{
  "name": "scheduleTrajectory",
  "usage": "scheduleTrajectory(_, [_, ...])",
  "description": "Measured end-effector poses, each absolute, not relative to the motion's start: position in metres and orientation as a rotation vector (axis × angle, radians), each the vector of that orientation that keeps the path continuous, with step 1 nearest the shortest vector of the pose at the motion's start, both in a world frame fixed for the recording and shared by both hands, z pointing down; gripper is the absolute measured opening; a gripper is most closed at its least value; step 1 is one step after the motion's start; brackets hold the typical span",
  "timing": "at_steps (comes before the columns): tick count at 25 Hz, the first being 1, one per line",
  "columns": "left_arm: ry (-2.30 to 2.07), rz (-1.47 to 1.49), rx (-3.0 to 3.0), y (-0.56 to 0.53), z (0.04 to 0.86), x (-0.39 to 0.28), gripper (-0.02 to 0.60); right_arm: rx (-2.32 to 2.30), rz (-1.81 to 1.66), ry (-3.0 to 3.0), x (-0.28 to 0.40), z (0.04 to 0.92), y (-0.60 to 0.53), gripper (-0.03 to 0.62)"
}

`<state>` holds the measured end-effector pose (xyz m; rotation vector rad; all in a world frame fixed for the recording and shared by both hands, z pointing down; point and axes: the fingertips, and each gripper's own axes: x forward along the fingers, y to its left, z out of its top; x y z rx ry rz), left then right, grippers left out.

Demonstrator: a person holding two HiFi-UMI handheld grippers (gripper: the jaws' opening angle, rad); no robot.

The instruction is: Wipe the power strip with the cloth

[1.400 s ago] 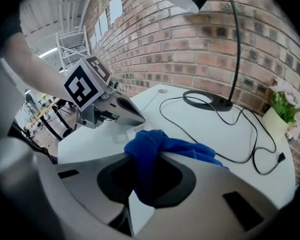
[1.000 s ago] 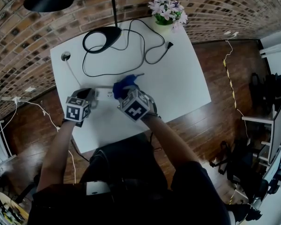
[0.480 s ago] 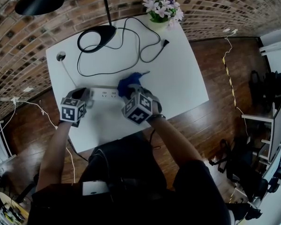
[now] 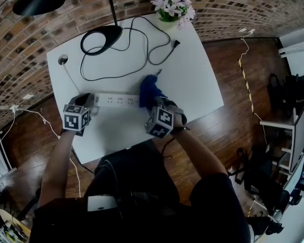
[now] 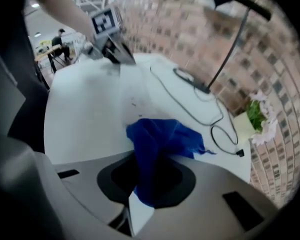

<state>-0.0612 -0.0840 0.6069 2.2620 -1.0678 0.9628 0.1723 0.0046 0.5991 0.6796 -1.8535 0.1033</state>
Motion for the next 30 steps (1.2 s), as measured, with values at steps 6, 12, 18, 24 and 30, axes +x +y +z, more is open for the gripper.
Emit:
scheduleTrajectory(6, [-1.066, 0.962, 2.270, -0.087, 0.607, -0.060, 0.011, 0.814, 0.252, -1.878, 0.190, 0.603, 0.027, 0.055])
scheduleTrajectory(12, [-1.051, 0.953, 2.235, -0.085, 0.608, -0.060, 0.011, 0.872, 0.436, -1.963, 0.184, 0.597, 0.028, 0.055])
scheduleTrajectory(18, [-1.067, 0.931, 2.157, -0.088, 0.604, -0.066, 0.008, 0.967, 0.579, -2.035, 0.192, 0.577, 0.021, 0.055])
scheduleTrajectory(24, [-1.183, 0.774, 2.101, -0.097, 0.579, -0.087, 0.003, 1.018, 0.598, -2.119, 0.191, 0.540, 0.005, 0.055])
scheduleTrajectory(30, [-0.969, 0.684, 2.307, -0.087, 0.542, -0.054, 0.012, 0.934, 0.579, -2.190, 0.167, 0.528, 0.001, 0.055])
